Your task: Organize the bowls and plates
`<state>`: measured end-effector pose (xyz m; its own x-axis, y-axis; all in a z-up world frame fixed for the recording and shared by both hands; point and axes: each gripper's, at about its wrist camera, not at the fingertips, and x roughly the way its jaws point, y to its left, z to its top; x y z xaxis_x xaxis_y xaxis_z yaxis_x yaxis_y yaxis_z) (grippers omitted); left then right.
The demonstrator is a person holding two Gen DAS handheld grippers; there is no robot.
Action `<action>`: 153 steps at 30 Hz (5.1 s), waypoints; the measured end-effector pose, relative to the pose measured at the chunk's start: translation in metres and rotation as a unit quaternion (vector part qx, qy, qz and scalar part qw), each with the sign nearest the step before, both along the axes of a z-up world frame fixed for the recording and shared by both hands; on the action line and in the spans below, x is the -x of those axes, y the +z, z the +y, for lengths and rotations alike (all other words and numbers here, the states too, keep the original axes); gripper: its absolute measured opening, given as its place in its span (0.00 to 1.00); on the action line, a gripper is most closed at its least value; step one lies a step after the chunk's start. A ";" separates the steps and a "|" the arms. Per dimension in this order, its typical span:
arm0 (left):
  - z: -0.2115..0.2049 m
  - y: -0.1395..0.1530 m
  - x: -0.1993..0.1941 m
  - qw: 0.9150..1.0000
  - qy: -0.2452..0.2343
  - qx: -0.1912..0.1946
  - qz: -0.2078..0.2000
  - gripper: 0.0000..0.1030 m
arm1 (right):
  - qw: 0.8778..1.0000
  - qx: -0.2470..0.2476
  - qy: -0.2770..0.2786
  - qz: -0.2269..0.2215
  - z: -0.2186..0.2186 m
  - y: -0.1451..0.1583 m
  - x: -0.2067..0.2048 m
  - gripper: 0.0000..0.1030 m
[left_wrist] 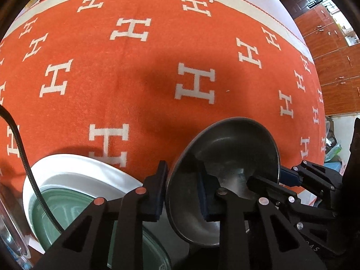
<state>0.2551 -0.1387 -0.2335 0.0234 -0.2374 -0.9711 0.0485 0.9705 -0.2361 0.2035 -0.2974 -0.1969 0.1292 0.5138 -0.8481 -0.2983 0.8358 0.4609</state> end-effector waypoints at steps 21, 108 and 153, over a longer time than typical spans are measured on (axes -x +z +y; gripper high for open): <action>-0.010 0.019 0.025 0.999 -0.029 0.006 -0.017 0.21 | 0.998 0.015 -0.022 -0.051 -0.009 0.030 0.022 0.12; 0.342 0.095 0.126 0.988 -0.099 -0.036 -0.115 0.12 | 0.987 -0.011 -0.127 -0.097 0.332 0.071 0.101 0.10; 0.390 0.033 0.108 0.995 0.000 0.085 -0.047 0.43 | 0.976 -0.067 -0.199 0.048 0.313 0.009 0.096 0.44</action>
